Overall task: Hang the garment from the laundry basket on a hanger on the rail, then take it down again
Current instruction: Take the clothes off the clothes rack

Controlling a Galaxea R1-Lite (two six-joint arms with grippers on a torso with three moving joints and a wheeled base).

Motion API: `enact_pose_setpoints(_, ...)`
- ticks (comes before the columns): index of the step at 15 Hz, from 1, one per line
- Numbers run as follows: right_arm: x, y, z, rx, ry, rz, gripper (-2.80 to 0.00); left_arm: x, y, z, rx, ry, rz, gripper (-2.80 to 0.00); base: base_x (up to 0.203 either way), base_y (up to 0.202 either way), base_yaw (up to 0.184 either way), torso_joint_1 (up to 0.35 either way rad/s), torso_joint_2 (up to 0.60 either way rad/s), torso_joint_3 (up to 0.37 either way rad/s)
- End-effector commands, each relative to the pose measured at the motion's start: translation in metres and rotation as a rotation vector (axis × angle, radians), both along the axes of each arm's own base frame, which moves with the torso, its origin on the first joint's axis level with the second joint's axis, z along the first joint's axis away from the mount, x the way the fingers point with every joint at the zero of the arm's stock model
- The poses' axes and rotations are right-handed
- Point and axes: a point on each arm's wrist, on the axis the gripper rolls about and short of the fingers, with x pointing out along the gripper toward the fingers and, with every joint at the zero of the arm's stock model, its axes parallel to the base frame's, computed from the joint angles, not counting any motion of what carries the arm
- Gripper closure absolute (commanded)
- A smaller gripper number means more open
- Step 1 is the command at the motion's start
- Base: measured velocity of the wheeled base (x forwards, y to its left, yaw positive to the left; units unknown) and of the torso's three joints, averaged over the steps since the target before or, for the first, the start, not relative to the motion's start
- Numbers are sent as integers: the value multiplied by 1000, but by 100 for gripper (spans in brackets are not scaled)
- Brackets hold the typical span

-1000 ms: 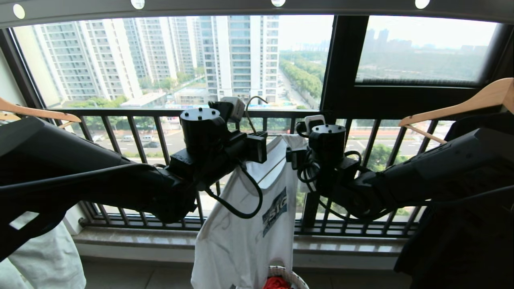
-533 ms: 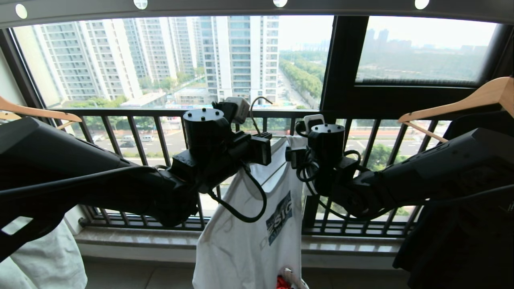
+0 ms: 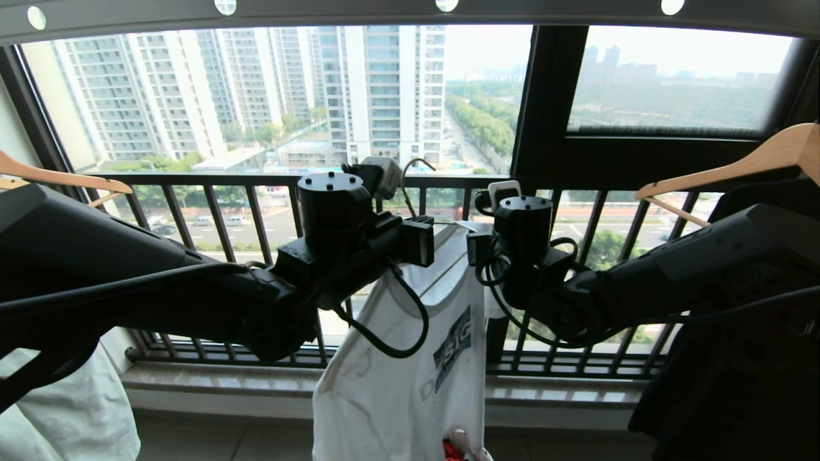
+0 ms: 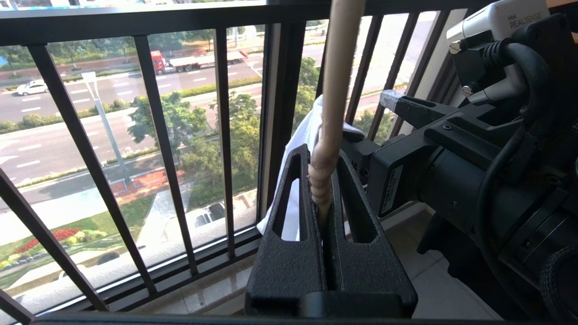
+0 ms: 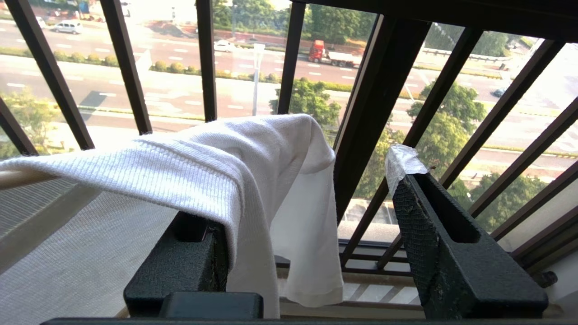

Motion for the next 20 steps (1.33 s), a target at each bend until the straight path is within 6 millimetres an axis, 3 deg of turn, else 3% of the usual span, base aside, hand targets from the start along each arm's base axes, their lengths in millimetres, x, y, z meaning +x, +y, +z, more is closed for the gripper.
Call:
enact_pose_setpoints(1,0,-1,4,7,-16,-4,0,0,1,1,1,-4,3,0,0,0,0,0,0,0)
enact_pose_setpoints(5,5,-7,5,10,-23,-23,0,-1,1,1,5,-7,5,0,0,0,0,0,0,0)
enact_pose_setpoints(11,30,-38,13,28,-60,-104,0,-1,2,-2,35,-15,6,0,0,0,0,0,0,0)
enact_pose_setpoints(14,42,-49,8,26,-60,-134,0,-1,3,0,38,-26,7,0,0,0,0,0,0,0)
enact_pose_setpoints(20,58,-48,-20,6,-23,-145,0,-2,4,2,32,-32,8,0,0,0,0,0,0,0)
